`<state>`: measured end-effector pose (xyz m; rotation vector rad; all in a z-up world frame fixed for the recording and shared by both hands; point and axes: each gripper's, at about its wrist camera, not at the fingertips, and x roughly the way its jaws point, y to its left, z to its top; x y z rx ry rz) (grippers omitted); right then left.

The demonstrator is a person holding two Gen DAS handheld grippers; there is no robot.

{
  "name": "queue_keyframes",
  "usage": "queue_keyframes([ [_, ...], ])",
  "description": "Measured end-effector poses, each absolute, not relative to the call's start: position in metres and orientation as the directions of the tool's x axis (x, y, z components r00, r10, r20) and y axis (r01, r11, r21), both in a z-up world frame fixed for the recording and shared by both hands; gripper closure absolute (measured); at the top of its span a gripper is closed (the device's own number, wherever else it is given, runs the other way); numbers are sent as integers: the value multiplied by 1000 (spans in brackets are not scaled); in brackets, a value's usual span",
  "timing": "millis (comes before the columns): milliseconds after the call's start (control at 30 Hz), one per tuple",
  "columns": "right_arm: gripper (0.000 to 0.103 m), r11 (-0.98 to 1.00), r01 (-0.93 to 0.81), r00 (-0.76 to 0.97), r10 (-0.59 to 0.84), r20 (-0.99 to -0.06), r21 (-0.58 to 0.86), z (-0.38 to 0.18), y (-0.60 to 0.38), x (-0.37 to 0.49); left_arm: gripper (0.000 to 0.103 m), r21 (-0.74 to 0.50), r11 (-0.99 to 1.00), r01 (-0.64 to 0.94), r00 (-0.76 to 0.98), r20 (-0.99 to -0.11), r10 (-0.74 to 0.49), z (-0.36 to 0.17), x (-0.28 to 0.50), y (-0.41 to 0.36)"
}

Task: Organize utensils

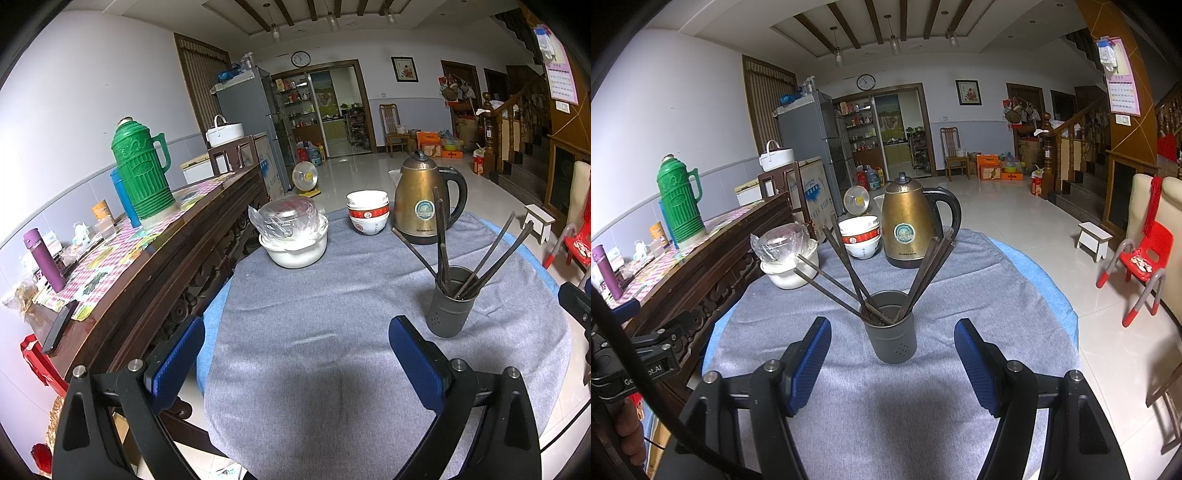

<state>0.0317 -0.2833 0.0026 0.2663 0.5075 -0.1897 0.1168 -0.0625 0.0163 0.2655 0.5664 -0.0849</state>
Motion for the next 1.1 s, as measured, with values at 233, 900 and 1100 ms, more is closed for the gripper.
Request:
queue_keyframes([
  [233, 30, 948, 244, 857, -113, -502, 204, 2, -283, 32, 3, 224, 963, 148, 842, -540, -4, 16, 117, -62],
  [900, 30, 949, 246, 860, -121, -495, 195, 4, -287, 34, 3, 216, 966, 143, 843, -538, -4, 18, 116, -61],
  [1100, 30, 952, 242, 863, -123, -490, 187, 6, -284, 36, 3, 217, 966, 140, 845, -535, -2, 19, 116, -61],
])
